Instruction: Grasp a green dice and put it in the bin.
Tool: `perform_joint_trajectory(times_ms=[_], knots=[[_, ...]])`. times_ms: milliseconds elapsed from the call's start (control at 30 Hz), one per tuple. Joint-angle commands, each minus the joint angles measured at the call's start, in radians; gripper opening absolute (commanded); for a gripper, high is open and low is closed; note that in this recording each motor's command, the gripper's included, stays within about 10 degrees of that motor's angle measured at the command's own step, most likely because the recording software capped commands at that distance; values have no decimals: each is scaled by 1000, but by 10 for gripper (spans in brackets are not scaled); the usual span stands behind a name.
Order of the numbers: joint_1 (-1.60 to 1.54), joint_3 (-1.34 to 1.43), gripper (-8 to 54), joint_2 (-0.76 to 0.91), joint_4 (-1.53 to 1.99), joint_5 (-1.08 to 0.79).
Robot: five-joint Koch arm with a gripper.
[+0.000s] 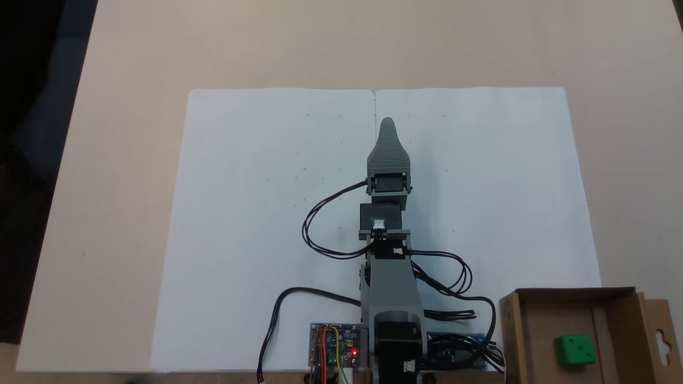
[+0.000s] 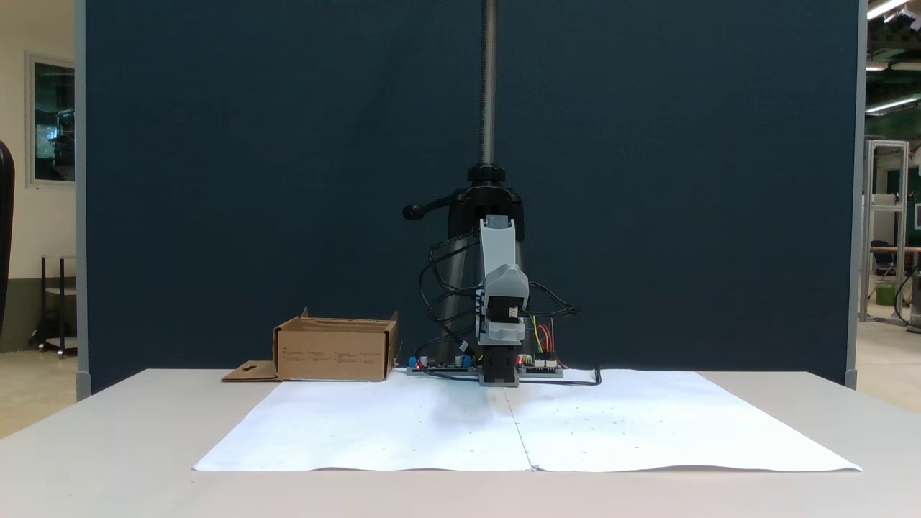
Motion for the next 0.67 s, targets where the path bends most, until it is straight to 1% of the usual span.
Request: perform_joint_trajectory(times_ms=[0, 633], knots=[[14, 74, 467, 107, -124, 28], [6, 74, 467, 107, -123, 29]])
